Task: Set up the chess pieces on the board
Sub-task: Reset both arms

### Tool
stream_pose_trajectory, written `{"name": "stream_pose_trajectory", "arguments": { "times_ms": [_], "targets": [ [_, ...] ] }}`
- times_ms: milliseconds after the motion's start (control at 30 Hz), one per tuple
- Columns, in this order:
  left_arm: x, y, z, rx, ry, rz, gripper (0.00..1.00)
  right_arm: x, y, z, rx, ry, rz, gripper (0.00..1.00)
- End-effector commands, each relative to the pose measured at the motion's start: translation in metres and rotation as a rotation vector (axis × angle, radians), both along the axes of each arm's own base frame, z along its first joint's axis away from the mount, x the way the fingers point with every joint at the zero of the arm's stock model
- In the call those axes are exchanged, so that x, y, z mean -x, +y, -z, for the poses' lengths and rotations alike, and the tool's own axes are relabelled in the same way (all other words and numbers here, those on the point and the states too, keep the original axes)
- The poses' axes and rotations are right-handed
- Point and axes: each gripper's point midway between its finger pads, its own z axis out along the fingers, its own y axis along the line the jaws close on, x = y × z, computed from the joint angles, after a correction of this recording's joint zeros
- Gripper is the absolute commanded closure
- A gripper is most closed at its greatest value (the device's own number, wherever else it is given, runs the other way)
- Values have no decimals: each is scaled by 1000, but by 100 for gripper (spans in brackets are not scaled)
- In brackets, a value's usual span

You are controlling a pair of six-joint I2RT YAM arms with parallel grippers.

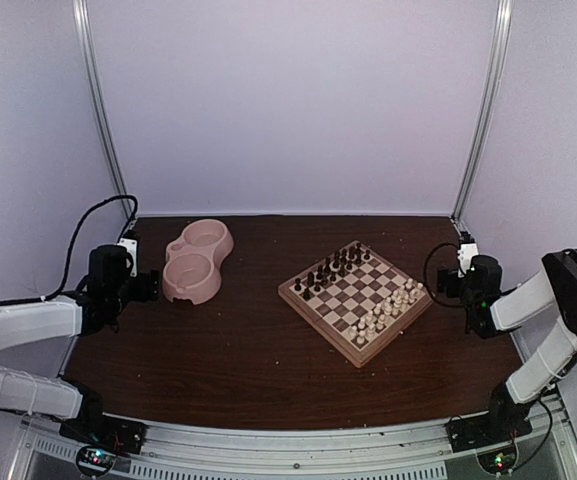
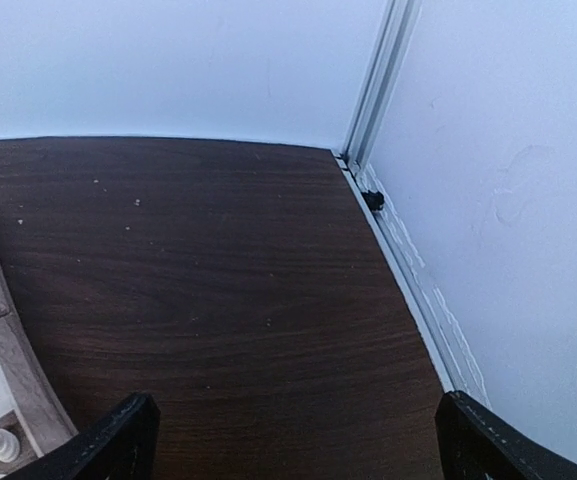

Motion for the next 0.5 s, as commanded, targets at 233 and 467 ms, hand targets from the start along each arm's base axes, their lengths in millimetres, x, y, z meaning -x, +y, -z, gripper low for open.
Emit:
{"name": "stream_pose_trajectory", "arguments": {
  "times_ms": [233, 467],
  "targets": [
    [-30, 29, 3, 37, -54, -45, 2, -5, -17, -15, -55, -74, 62, 0],
    [-42, 24, 37, 9, -12, 38, 6, -6, -16, -15, -55, -77, 60, 0]
  ]
}}
